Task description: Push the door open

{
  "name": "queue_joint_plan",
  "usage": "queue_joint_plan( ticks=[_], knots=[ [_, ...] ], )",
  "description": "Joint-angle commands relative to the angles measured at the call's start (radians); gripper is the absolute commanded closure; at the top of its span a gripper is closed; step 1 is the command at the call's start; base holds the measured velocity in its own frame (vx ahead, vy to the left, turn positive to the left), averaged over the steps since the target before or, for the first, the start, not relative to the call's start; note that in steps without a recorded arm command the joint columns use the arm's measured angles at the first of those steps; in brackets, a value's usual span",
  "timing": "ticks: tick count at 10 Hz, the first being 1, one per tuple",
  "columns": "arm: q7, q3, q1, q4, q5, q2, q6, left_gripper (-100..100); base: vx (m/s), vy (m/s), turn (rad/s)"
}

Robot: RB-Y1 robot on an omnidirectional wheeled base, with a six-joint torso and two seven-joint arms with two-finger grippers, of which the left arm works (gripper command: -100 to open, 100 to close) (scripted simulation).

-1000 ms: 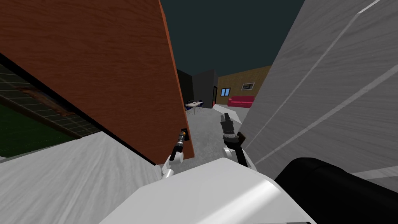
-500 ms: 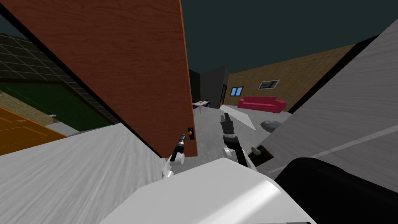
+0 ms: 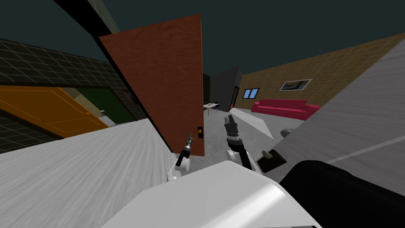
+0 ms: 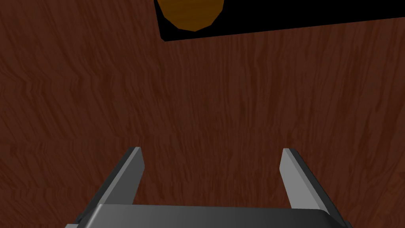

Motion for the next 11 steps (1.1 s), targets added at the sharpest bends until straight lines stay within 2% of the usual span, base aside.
queue_joint_plan(
  ticks=[1,2,4,6,8,9,11],
  knots=[
    [0.010,-0.041,0.023,-0.028,-0.015,-0.015,0.011,-100,-0.096,0.008,0.211],
    [0.010,-0.041,0.023,-0.028,-0.015,-0.015,0.011,-100,-0.067,-0.008,0.099],
    [0.024,-0.085,0.039,-0.044,-0.030,-0.045,0.017,-100,-0.105,-0.030,0.222],
    [0.031,-0.107,0.046,-0.051,-0.037,-0.067,0.020,-100,-0.136,-0.105,0.090],
    [0.033,-0.100,0.040,-0.038,-0.034,-0.039,0.010,-100,0.023,-0.008,0.007],
    [0.033,-0.099,0.039,-0.036,-0.035,-0.032,0.010,-100,0.148,0.077,0.004],
    [0.033,-0.091,0.028,-0.028,-0.036,-0.006,0.011,-100,0.197,0.026,-0.016]
  ],
)
